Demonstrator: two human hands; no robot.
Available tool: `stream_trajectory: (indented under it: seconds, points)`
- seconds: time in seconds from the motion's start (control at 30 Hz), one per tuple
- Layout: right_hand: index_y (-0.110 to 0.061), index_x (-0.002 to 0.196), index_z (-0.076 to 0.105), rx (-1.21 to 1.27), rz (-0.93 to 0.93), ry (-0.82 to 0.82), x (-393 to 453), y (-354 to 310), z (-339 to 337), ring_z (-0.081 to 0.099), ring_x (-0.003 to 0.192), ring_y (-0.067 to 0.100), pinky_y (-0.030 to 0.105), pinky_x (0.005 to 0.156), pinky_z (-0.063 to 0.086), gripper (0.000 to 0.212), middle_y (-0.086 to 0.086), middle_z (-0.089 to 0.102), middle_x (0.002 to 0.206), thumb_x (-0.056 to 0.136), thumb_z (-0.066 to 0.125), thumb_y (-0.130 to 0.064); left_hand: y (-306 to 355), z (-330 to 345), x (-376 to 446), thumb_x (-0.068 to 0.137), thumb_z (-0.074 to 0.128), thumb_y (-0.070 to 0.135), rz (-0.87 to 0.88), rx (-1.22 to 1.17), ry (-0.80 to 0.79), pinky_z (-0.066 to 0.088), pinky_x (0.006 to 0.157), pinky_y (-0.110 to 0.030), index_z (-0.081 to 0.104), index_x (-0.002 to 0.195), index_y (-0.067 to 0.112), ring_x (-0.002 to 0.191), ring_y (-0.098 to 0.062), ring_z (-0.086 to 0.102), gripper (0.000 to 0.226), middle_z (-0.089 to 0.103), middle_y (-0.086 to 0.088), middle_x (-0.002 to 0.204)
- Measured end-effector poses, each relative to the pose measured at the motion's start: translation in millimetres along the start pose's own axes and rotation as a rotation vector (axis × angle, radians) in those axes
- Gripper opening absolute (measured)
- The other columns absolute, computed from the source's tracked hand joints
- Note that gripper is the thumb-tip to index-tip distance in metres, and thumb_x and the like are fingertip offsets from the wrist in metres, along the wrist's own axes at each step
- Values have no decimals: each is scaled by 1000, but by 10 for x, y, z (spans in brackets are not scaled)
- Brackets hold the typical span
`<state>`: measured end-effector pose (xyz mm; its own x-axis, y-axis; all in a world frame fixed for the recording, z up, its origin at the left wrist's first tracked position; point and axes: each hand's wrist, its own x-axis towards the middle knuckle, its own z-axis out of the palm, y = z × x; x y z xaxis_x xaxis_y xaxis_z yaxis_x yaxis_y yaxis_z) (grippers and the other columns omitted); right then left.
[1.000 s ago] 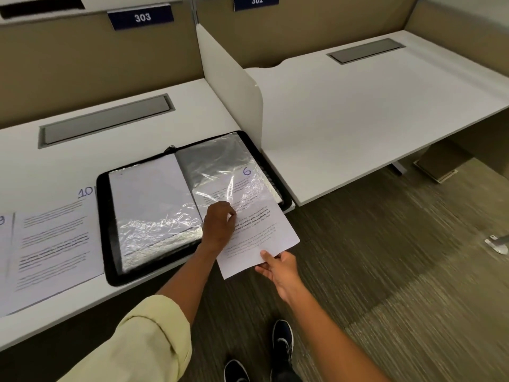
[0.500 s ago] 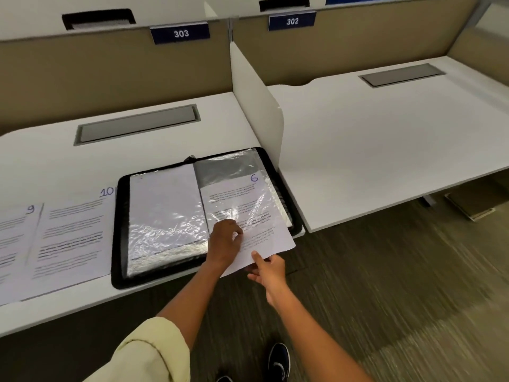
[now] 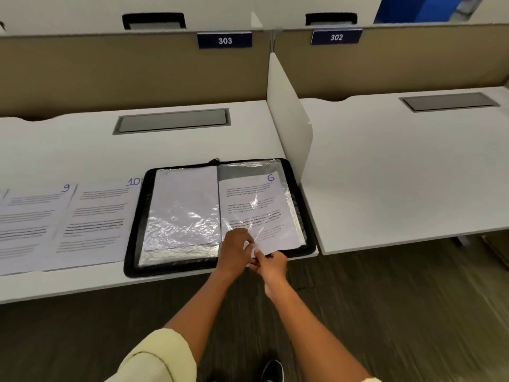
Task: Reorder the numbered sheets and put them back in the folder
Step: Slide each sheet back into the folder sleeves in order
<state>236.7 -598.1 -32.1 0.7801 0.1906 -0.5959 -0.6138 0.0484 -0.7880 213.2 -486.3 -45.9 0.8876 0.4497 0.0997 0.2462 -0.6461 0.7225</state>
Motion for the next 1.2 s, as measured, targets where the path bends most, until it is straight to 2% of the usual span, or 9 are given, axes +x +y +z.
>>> stream_trajectory:
  seconds: [0.07, 0.2, 0.4, 0.57, 0.6, 0.7, 0.9, 1.03, 1.2]
  points:
    - [-9, 115, 64, 19, 9, -32, 37, -55, 10, 74, 91, 26, 32, 71, 63, 21, 12, 73, 103, 95, 67, -8, 18, -14, -1, 87, 66, 9, 4, 11, -7, 47, 91, -32, 69, 93, 12, 105, -17, 53, 7, 63, 0, 107]
    - [-4, 116, 63, 62, 43, -54, 69, -30, -17, 74, 91, 27, 31, 72, 62, 23, 16, 73, 104, 94, 67, -4, 31, -28, -23, 87, 65, 5, 4, 27, -1, 35, 91, -23, 70, 95, 7, 109, -19, 51, 9, 63, -7, 109]
    - [6, 109, 66, 53, 60, 0, 137, 76, -30, 75, 86, 28, 29, 68, 61, 17, 22, 73, 101, 93, 66, 0, -7, 5, -75, 89, 64, 9, -35, 23, -4, 28, 96, -19, 69, 98, 12, 117, -17, 49, 11, 61, -3, 118]
    - [2, 91, 66, -22, 21, 64, 209, -76, 44, 75, 77, 24, 26, 62, 61, 2, 20, 73, 91, 91, 68, 3, 41, 29, -90, 91, 64, 12, -33, 66, 13, 31, 96, -20, 70, 99, 9, 115, -17, 50, 10, 62, -4, 117]
    - [2, 88, 65, -39, 24, 81, 235, -102, 60, 75, 75, 23, 26, 61, 60, 4, 20, 72, 90, 91, 68, 3, 55, 30, -81, 91, 64, 11, -32, 62, 24, 34, 96, -22, 70, 97, 8, 114, -18, 50, 10, 63, -5, 115]
    - [0, 91, 65, -28, 46, 58, 284, -147, 93, 75, 76, 23, 28, 63, 61, 4, 19, 72, 92, 92, 65, 3, 63, 26, -43, 89, 64, 10, -36, 53, 41, 40, 96, -29, 67, 96, 12, 110, -16, 50, 7, 62, -2, 111]
    - [5, 99, 63, 80, 89, -17, 267, -104, 24, 75, 85, 25, 29, 68, 62, 6, 21, 72, 96, 97, 59, 2, 1, -7, 51, 87, 66, 14, 2, 113, -44, 34, 97, -24, 66, 116, 14, 116, -19, 47, 29, 59, -2, 123]
    - [2, 90, 62, 78, 93, -42, 271, -81, 1, 74, 88, 28, 31, 72, 62, 9, 23, 71, 95, 98, 57, 2, 29, 28, 106, 90, 65, 16, 0, 176, -35, 43, 95, -34, 73, 103, 13, 114, -18, 49, 16, 61, 0, 119]
    - [-2, 82, 61, 73, 93, -31, 285, -96, 12, 74, 83, 27, 31, 71, 61, 17, 19, 70, 85, 98, 57, 2, 56, 57, 105, 90, 63, 16, 2, 180, -10, 46, 88, -34, 72, 98, 14, 105, -15, 48, 12, 61, 3, 109]
